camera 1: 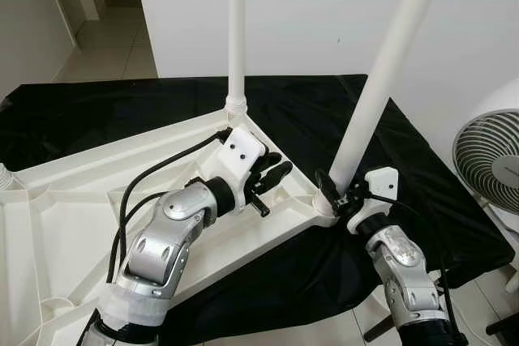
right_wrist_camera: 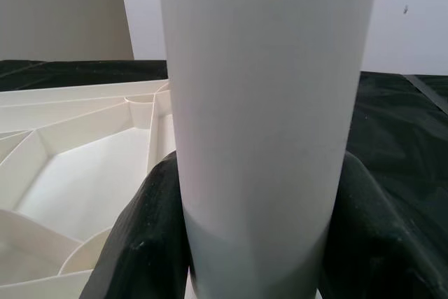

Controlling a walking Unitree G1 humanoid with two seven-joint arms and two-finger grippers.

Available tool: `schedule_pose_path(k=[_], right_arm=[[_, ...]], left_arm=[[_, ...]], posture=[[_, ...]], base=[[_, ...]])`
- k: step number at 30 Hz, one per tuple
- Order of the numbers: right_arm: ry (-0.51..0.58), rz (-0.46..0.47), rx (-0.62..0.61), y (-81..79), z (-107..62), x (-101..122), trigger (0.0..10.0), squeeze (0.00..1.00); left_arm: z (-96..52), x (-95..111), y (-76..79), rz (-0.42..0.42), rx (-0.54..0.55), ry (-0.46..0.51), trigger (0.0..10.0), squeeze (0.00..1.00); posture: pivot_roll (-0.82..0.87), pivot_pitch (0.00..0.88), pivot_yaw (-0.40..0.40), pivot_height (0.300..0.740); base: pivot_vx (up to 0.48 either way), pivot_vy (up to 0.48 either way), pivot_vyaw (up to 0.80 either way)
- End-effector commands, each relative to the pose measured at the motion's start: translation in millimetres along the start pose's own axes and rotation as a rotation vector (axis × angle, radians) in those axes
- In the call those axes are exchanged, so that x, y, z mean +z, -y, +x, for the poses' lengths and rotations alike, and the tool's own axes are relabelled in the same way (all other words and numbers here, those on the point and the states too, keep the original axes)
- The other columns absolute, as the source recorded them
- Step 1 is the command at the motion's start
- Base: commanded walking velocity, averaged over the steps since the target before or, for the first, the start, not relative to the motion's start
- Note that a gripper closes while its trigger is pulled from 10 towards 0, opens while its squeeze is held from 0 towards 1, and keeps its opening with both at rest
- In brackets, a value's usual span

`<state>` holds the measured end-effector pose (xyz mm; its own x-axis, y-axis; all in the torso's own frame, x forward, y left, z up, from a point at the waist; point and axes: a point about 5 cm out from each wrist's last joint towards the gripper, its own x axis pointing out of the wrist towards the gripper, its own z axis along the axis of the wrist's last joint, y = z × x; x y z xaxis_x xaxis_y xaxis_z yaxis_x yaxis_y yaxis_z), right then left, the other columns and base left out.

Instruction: Building children table

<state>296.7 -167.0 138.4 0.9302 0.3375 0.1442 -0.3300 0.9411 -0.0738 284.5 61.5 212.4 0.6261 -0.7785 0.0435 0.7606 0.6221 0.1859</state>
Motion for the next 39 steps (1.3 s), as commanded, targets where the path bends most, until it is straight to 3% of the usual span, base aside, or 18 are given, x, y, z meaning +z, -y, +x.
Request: schedule_pose_path(k=[1, 19, 25, 39], right_arm=[[-0.192, 0.064, -0.016, -0.2, -11.4, -35.6, 10.0, 0.00], [-0.216, 0.057, -0.122, -2.8, -18.8, -41.6, 10.0, 0.00], [-0.166, 0.052, -0.232, -5.9, -8.8, -30.9, 10.0, 0.00], [-0.127, 0.027, -0.317, -14.8, 4.2, -23.5, 10.0, 0.00]], left_arm=[[-0.9, 1.2, -2.5, 0.003, 0.047, -0.002, 10.0, 0.00], [-2.6, 2.3, -2.7, 0.000, 0.055, -0.004, 10.0, 0.00], [-1.8, 2.6, -2.3, -0.003, 0.054, -0.003, 10.0, 0.00], [-2.8, 4.0, -4.0, -0.002, 0.069, 0.001, 10.0, 0.00]], posture=[[0.03, 0.049, 0.018, 0.740], [0.03, 0.064, 0.013, 0.740], [0.04, 0.068, 0.011, 0.740], [0.05, 0.066, -0.002, 0.740]], base=[[0.000, 0.000, 0.00], [0.000, 0.000, 0.00], [0.000, 0.000, 0.00], [0.000, 0.000, 0.00]])
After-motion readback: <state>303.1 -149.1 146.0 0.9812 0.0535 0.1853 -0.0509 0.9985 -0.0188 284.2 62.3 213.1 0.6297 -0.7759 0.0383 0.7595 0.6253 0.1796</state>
